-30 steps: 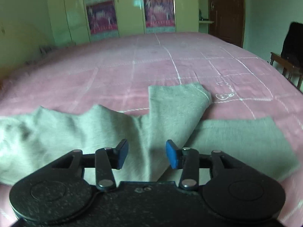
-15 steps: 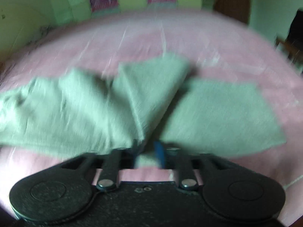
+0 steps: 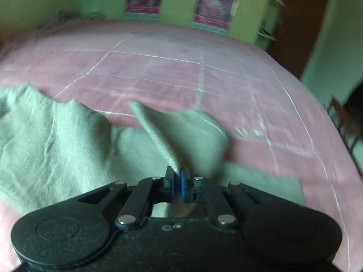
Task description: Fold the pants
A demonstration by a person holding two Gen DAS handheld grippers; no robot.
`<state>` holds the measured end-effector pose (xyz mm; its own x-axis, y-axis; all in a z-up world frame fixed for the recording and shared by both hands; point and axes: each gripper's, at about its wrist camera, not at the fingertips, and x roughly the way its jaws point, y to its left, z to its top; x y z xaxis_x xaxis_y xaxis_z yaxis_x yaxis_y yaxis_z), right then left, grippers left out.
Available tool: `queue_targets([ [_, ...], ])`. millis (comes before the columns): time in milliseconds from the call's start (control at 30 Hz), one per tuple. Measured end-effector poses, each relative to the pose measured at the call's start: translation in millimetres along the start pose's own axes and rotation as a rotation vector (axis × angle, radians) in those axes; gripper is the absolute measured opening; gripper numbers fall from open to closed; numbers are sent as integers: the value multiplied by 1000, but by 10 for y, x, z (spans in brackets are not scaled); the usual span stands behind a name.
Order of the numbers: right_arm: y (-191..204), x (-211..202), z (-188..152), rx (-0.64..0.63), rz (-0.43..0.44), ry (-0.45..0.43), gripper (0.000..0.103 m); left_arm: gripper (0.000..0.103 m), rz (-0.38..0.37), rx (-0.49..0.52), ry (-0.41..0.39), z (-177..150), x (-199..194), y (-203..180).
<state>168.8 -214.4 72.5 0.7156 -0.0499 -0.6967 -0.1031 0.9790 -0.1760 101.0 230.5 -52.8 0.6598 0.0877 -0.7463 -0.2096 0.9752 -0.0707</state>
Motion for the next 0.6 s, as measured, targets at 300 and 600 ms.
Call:
queue_targets([
  [300, -316, -342, -356, -98, 28, -5, 34, 51, 1, 6, -4, -3, 10, -15],
  [600, 588, 201, -254, -747, -76, -57, 45, 52, -2, 8, 13, 29, 11, -28],
])
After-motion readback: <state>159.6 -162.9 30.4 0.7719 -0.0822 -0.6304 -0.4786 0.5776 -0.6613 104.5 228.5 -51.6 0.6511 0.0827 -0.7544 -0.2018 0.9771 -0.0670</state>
